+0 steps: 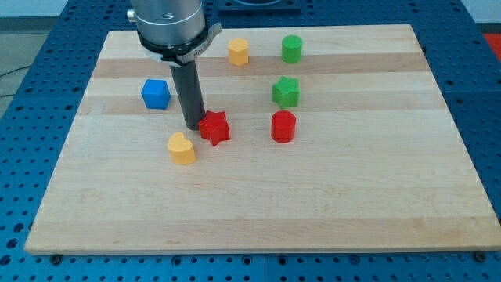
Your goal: Place yellow heart below blue cube
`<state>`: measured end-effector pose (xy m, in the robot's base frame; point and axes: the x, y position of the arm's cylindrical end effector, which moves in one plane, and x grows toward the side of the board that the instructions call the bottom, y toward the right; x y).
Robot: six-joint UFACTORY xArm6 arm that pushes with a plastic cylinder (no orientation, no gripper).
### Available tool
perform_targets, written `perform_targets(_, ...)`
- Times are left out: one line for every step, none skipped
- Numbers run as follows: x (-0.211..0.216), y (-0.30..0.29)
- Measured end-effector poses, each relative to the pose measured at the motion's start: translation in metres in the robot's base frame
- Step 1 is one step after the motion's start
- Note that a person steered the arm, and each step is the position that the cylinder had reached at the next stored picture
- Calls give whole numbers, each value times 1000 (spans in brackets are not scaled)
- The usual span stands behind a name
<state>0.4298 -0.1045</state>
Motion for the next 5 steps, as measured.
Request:
perform_targets(26,-65)
perform_targets(90,-67)
perform_targets(111,42)
perform_targets(66,60)
perform_targets(38,-7)
